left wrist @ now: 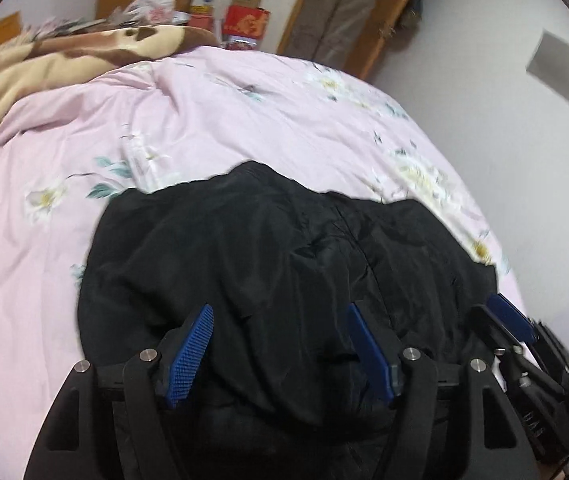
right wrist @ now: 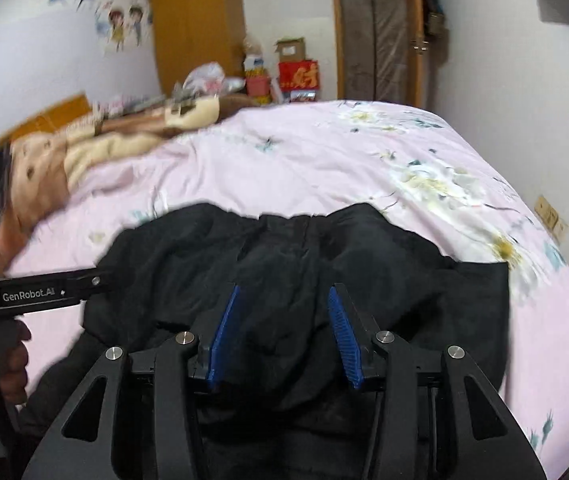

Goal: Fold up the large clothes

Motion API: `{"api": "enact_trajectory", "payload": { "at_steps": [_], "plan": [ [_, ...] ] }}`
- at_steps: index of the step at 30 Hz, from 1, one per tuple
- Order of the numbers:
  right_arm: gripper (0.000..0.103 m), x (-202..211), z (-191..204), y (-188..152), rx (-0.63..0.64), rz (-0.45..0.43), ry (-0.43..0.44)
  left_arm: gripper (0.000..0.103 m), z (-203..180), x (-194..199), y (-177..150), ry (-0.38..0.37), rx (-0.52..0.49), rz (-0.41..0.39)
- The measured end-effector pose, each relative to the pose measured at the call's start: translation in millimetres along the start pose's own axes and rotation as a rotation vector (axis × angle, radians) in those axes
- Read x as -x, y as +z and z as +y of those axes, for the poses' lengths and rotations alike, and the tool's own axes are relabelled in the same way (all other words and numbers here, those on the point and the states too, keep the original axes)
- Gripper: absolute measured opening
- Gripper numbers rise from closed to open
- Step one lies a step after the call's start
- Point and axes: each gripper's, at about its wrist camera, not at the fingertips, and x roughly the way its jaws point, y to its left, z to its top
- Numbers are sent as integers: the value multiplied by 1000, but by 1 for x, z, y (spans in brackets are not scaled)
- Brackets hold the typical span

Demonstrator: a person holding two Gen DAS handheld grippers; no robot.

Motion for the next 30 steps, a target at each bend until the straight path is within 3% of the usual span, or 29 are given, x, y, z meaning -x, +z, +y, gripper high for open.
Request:
{"api": "enact_trajectory", "payload": {
  "at_steps": [3, 5, 11, 21, 26, 30],
  "plan": [
    [47, -30, -3, -10, 38, 64, -37, 69, -7, -28, -8, 122, -72, 31],
    [47, -52, -14, -20, 16, 139, -48, 69, 2, -42, -12, 118, -54, 61],
    [46, -74, -31, -50, -10, 209, -40, 69, 20, -70, -26, 96, -60, 78],
    [46, -85, -30, -59, -11, 225, -45, 70, 25, -83, -37, 99, -62, 67],
    [47, -67, -32, -45, -52, 232, -18, 69, 21, -56, -18, 85, -81, 68],
    [47, -31, -44, -16, -95, 72, -6, 69, 22, -26, 3, 135, -102, -71]
  ]
}}
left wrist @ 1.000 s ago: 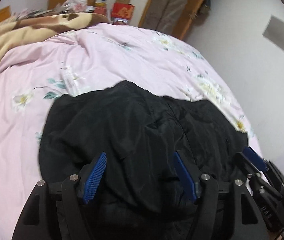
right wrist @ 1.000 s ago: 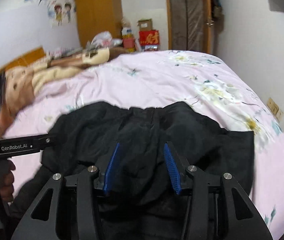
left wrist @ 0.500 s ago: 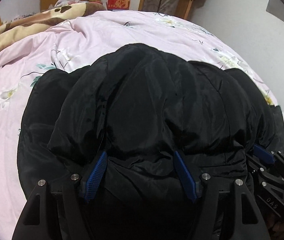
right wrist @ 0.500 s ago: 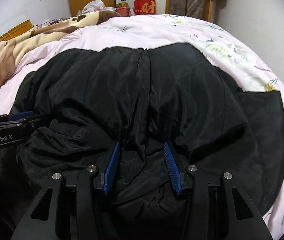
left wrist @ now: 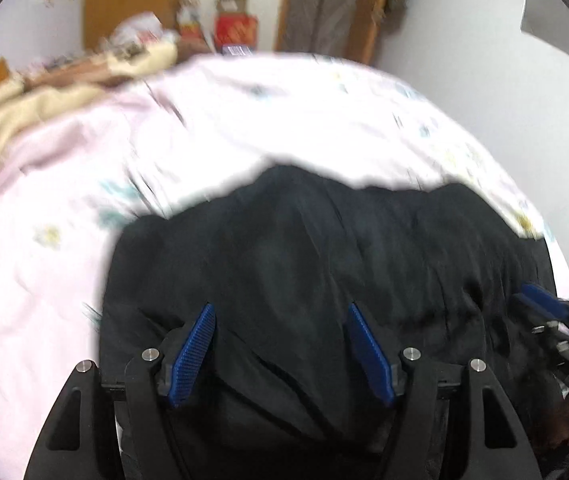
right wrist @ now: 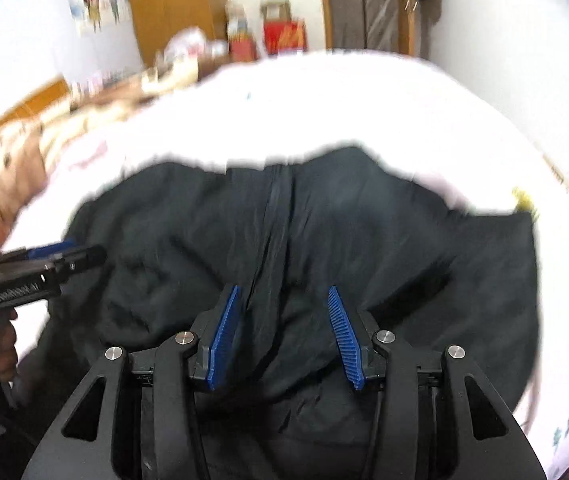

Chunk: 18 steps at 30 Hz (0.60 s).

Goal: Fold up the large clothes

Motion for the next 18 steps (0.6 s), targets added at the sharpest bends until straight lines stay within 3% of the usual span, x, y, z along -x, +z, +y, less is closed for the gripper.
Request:
{"api": "enact_trajectory", "payload": {
  "at_steps": [3, 7, 18],
  "plan": [
    [47, -6, -9, 16, -31, -30, -17, 69, 12, -11, 12, 24, 54, 16],
    [47, -47, -21, 13, -40, 63, -68, 70, 23, -46, 5, 80, 78, 98],
    [47, -73, -21, -9, -29, 121, -72, 72, 31, -64, -7, 103, 66, 118]
  ]
}}
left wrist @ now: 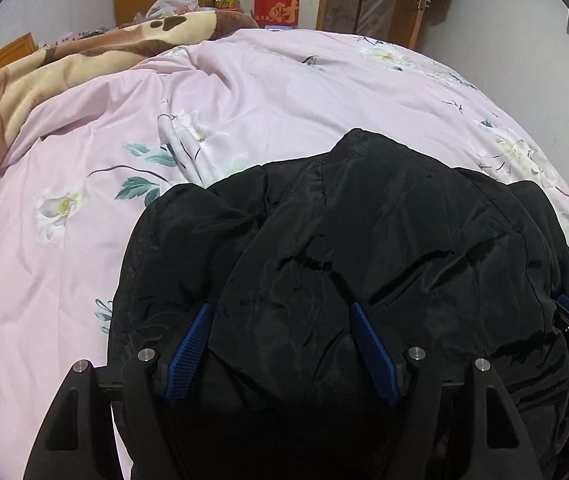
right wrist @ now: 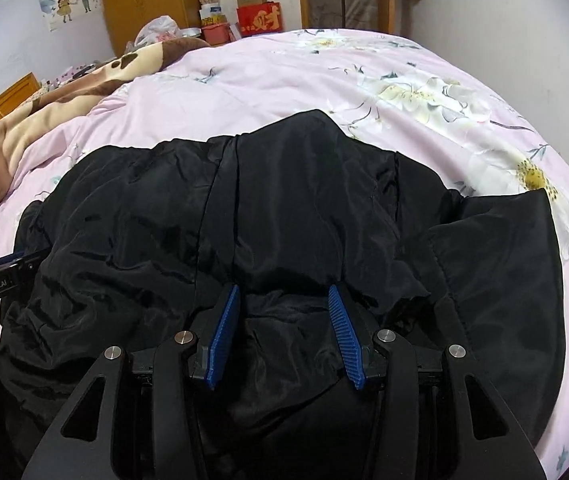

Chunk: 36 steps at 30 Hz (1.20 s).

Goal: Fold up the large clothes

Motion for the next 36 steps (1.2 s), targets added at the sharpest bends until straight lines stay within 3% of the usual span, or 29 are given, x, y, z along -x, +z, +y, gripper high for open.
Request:
{"api": "enact_trajectory", "payload": {
  "at_steps": [4, 11, 16, 23, 29, 36],
  "plan": [
    [47, 9, 3, 5, -5, 22, -25, 72, 8, 21, 3, -43, 47, 20],
    [48, 84, 5, 1, -72, -92, 13, 72, 41, 89, -13, -103, 95, -4],
    [49, 145, 10, -26, -52, -157, 26, 72, 57, 150, -45, -100, 50, -67],
    [49, 200, 22, -61, -19, -186, 7, 72, 66, 204, -93, -105, 18, -69],
    [49, 229, 29, -97, -20, -171, 4, 72, 68, 231, -139, -135, 3, -56],
    [50, 260, 28, -150, -40, -159, -21, 72, 83, 255, -194, -111, -9, -32]
  ]
}}
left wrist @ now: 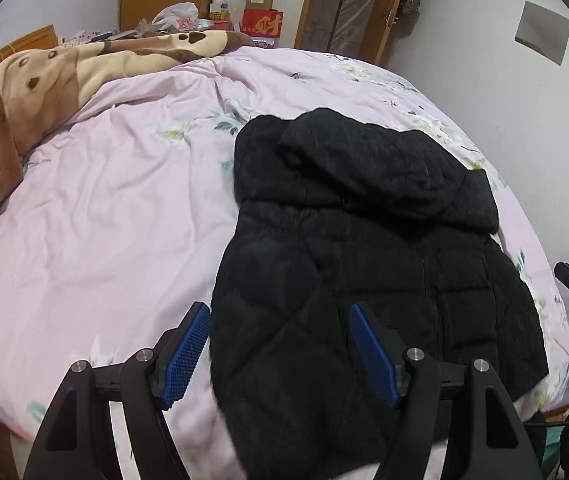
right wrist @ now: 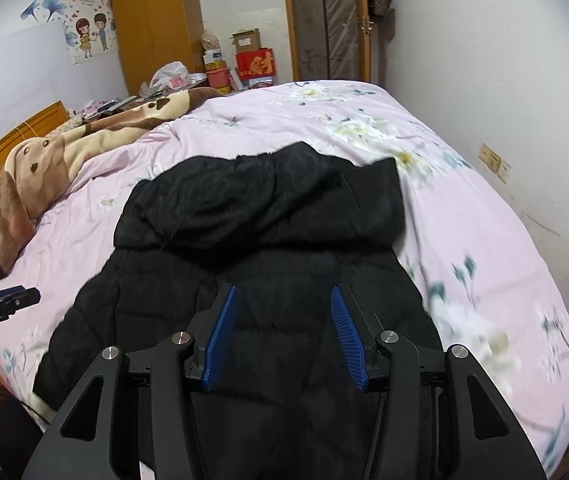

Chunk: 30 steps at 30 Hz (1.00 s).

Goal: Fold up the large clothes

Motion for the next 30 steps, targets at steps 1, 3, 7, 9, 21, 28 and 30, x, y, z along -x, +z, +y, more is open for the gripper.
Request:
{"api": "enact_trajectory", "payload": {
  "at_steps": [1, 3, 7, 9, 21, 28, 30],
  "plan": [
    [50, 6, -1, -7, 1, 4, -3, 72, 4, 3, -7, 6, 9, 2],
    [50, 14, -2, -20, -1, 12, -14, 72, 12, 6, -22, 6, 34, 26],
    [51, 29, -7, -48, -4, 39, -39, 72, 23, 11, -48, 4, 64, 41],
    [52, 35, -12, -62, -14, 52, -58, 72, 29, 11, -61, -8, 85, 55],
    [63, 41, -57, -118, -118, 141, -145, 72, 40, -10, -96, -46, 133, 135],
    [65, 21, -70, -129, -136, 182, -168, 72, 31, -24, -101, -37, 123, 143],
    [65, 13, -76, -130, -149, 198, -179, 72, 25, -29, -102, -35, 112, 153]
  ]
}}
